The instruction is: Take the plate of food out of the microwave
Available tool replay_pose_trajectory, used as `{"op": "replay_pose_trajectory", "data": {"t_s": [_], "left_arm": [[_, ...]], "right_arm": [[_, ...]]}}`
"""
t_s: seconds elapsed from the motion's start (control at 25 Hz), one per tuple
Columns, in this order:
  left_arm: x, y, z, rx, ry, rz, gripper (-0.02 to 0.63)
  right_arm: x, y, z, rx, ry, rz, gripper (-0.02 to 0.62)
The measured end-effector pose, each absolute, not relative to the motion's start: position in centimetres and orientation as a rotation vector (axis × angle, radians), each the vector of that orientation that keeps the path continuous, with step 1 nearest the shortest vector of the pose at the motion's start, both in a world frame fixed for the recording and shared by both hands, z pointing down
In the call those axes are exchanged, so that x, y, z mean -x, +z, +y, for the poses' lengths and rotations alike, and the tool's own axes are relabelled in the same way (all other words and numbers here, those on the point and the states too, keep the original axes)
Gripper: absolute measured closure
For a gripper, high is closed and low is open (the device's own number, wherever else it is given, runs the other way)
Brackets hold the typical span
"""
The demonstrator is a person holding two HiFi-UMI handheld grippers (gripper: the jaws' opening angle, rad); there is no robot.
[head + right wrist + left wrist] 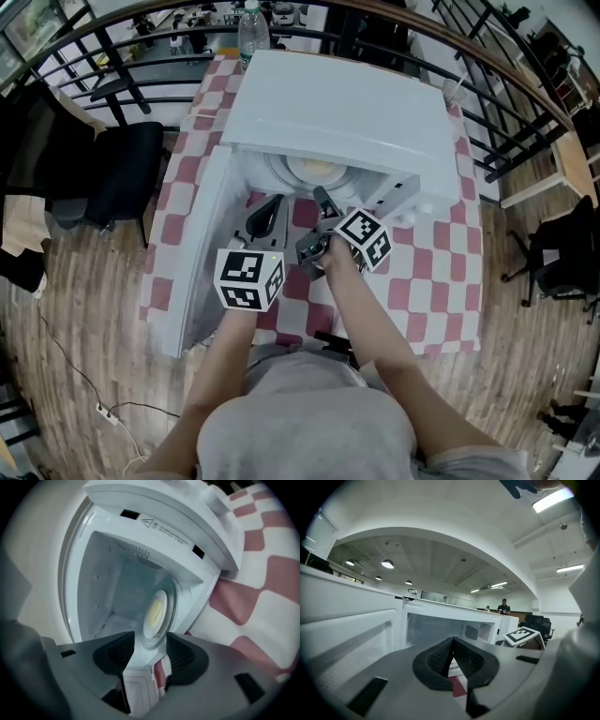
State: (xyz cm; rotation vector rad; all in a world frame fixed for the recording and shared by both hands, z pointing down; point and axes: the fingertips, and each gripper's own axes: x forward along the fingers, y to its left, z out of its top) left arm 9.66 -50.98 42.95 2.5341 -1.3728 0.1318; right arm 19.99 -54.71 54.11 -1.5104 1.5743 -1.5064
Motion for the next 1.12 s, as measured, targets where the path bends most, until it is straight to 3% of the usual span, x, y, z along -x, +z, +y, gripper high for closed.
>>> {"op": "replay_pose_trajectory", "data": {"t_s": [0.32, 1.12], "left_arm": [[-9.7, 43.3, -51.2, -2.546, 0.168, -1.372, 0.604], [-10.1, 44.0, -52.7, -2.54, 0.221, -1.378, 0.604]], "right_arm": [[-20.3, 57.3, -56.1, 1.46, -1.59, 1.303, 0.31], [-20.9, 60.9, -58.7, 1.503, -1.707, 1.047, 0.291]]}}
